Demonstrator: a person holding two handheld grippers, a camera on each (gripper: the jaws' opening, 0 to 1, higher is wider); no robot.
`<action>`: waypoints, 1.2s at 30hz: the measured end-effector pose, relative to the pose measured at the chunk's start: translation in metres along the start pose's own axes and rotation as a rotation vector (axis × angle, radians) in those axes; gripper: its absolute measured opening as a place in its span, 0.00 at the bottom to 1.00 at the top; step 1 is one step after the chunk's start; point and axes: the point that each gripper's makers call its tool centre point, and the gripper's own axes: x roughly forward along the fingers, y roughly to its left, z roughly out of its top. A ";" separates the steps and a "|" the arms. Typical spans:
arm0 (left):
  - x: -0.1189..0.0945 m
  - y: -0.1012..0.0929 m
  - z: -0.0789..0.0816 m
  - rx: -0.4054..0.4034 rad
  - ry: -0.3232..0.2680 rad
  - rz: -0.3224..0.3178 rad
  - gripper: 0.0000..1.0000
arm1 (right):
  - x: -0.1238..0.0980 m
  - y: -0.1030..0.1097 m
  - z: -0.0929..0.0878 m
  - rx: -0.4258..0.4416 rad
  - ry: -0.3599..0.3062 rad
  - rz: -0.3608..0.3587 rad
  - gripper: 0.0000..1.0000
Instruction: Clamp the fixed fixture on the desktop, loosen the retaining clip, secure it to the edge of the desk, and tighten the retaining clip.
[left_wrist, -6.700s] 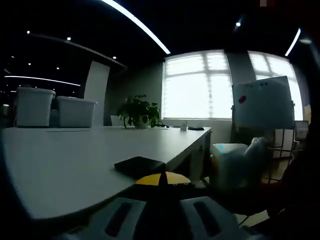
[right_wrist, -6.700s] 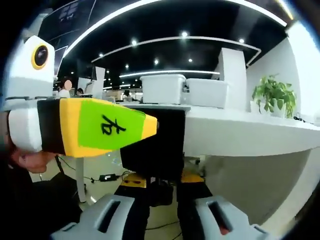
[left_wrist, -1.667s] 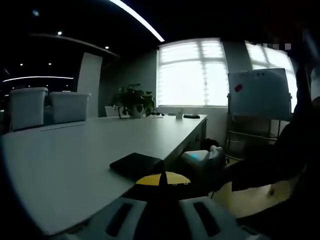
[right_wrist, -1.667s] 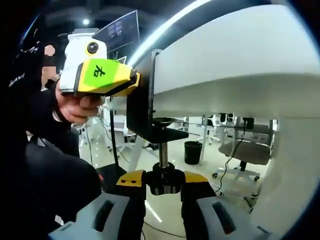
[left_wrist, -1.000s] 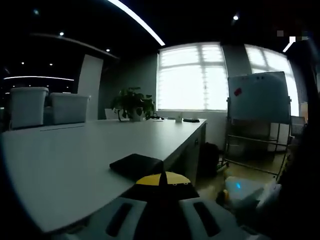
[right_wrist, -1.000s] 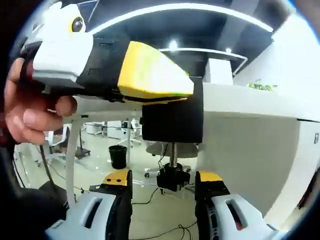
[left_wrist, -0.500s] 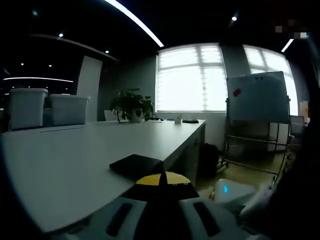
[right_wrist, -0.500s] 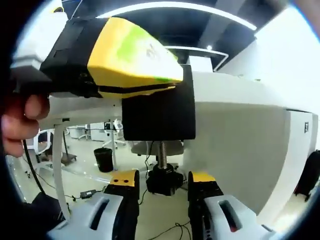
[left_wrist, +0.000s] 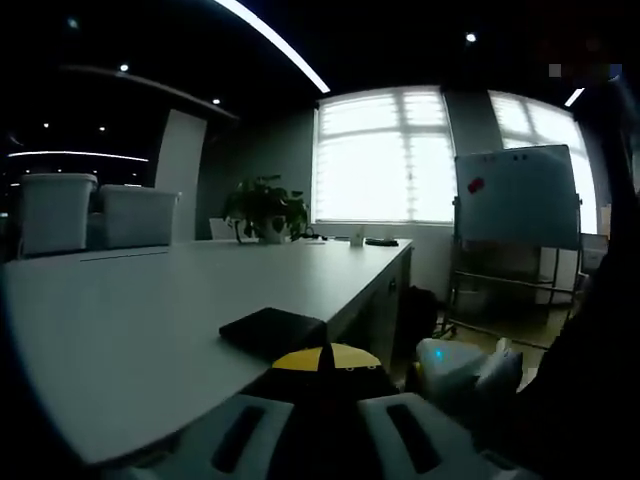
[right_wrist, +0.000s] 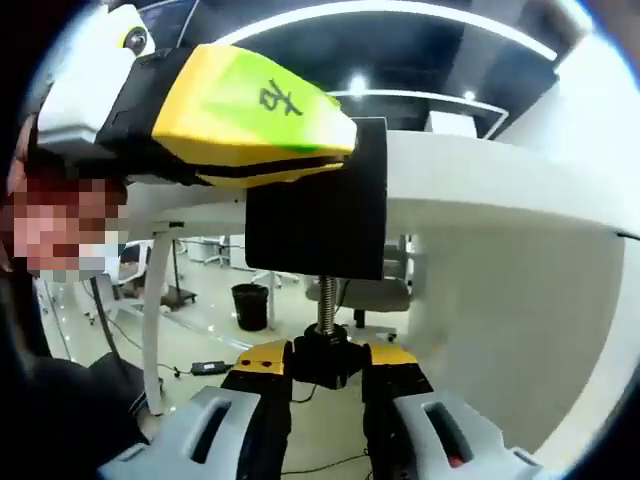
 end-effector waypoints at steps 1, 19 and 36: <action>0.000 0.000 0.000 0.002 0.002 0.002 0.01 | 0.001 0.001 0.001 -0.037 -0.001 0.034 0.25; 0.000 0.000 -0.002 -0.012 0.017 0.024 0.01 | 0.006 0.015 0.002 -0.045 -0.039 0.557 0.25; 0.000 -0.001 -0.002 -0.013 0.028 0.021 0.01 | -0.001 0.024 0.005 0.016 -0.105 0.766 0.25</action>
